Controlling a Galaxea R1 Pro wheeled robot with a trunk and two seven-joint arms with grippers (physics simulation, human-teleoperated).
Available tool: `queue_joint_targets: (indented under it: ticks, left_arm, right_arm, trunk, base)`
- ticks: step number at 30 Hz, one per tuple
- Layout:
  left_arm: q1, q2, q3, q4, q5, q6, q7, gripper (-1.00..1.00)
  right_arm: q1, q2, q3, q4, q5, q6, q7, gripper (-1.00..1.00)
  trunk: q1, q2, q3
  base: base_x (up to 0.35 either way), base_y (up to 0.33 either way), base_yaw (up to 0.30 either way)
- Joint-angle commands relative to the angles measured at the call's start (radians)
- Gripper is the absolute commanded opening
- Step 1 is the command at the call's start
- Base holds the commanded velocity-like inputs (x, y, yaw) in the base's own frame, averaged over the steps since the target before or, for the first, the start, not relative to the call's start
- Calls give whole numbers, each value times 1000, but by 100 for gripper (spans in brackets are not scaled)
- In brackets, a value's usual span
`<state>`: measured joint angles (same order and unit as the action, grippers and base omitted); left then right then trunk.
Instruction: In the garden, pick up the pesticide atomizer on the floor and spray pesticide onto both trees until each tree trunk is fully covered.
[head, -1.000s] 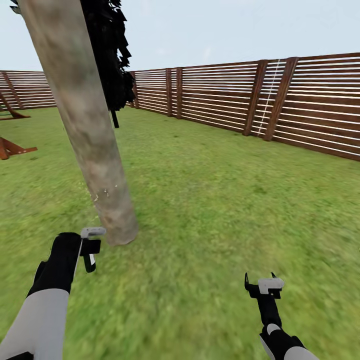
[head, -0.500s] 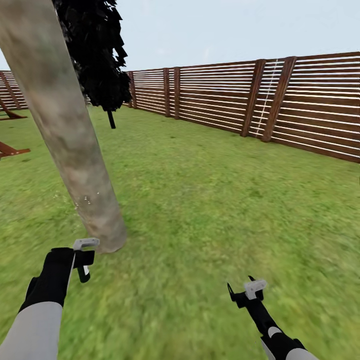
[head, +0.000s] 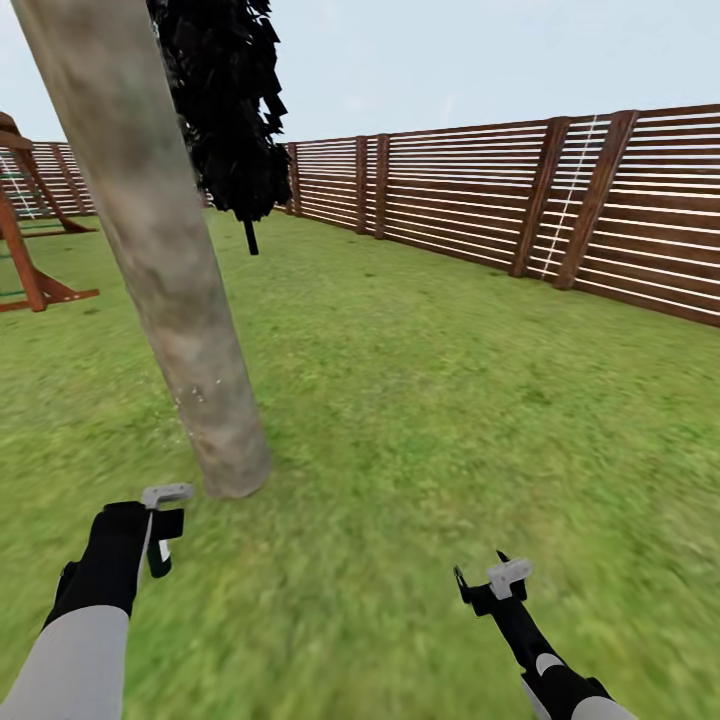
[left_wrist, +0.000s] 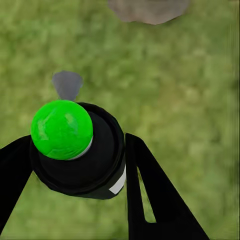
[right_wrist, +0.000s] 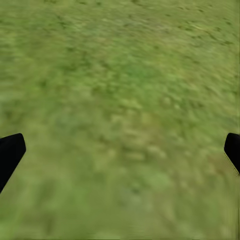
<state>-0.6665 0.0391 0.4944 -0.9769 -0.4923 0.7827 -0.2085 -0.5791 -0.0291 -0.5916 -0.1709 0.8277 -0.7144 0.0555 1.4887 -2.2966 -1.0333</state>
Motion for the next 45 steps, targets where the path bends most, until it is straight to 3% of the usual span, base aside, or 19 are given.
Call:
queue_joint_targets:
  ticks: [1,6,11,15,17,18,21,23,27,30,31,33,35,45]
  left_arm:
    - [-1,-1,2,-1,-11,3,-9,-100]
    - [0,-18,2,-3,-12,-45,3,-100]
    - [5,-19,-6,-30,-11,-50,-7,-100]
    - [-4,-8,-19,-111,-10,-30,-10,-100]
    - [-17,-11,-28,-142,-10,54,-32,-100]
    - [-28,-11,-55,-151,-10,87,-64,-100]
    - [-44,-9,-182,-162,-14,127,-173,-100]
    - [-63,-1,-203,-174,-17,184,-186,-100]
    - [-71,58,-198,-184,-14,222,-193,-100]
    - [-71,76,-196,-184,-15,223,-193,-100]
    - [-71,87,-173,-184,-15,223,-192,-100]
    - [-71,90,-136,-184,-16,220,-192,-100]
    - [-67,90,-125,-184,-17,218,-191,-100]
    - [-58,87,-130,-160,-21,212,-179,-100]
  right_arm:
    - [-1,0,-8,1,4,-4,6,100]
    - [-1,0,-8,1,5,-4,4,100]
    - [-1,0,-10,1,5,-4,4,100]
    - [-1,0,-8,1,5,-4,4,100]
    - [-1,0,-9,1,5,-4,4,100]
    - [-1,0,-10,1,5,-4,4,100]
    - [-1,0,-10,1,5,-4,4,100]
    - [-1,0,-10,0,5,-4,4,100]
    - [-1,0,-8,-1,5,-4,4,100]
    - [-1,0,-9,-1,5,-4,4,100]
    - [-1,0,-9,-1,5,-4,4,100]
    - [-1,0,-8,-1,5,-4,4,100]
    - [-1,-1,-8,-1,5,-4,4,100]
    - [-1,0,-8,0,5,-4,6,100]
  trunk:
    - [0,0,-1]
    - [0,0,-1]
    - [0,0,-1]
    - [0,0,-1]
    - [0,0,-1]
    - [0,0,-1]
    - [0,0,-1]
    - [0,0,-1]
    - [0,0,-1]
    - [0,0,-1]
    - [0,0,-1]
    - [0,0,-1]
    - [0,0,-1]
    - [0,0,-1]
  base:
    - [167,-225,2]
    - [163,-237,0]
    - [160,-209,33]
    - [19,-23,249]
    - [2,-2,275]
    - [1,-1,277]
    - [0,0,266]
    - [0,0,82]
    - [69,-32,13]
    - [256,-137,1]
    - [225,-187,0]
    - [92,-240,0]
    - [-40,-265,0]
    - [-21,-273,70]
